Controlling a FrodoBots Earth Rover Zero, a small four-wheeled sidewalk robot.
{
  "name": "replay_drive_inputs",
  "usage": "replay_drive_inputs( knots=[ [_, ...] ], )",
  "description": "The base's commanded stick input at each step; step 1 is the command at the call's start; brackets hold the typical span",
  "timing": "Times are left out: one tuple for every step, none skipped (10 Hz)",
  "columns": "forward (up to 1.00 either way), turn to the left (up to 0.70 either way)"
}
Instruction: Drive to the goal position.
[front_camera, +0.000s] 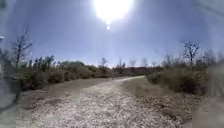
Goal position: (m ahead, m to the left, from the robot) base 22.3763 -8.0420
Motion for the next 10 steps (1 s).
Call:
replay_drive_inputs(
  knots=[
    [0.50, 0.00],
    [0.50, 0.00],
    [0.50, 0.00],
    [0.50, 0.00],
    [0.50, 0.00],
    [0.50, 0.00],
    [0.50, 0.00],
    [0.50, 0.00],
    [0.50, 0.00],
    [0.50, 0.00]
  ],
)
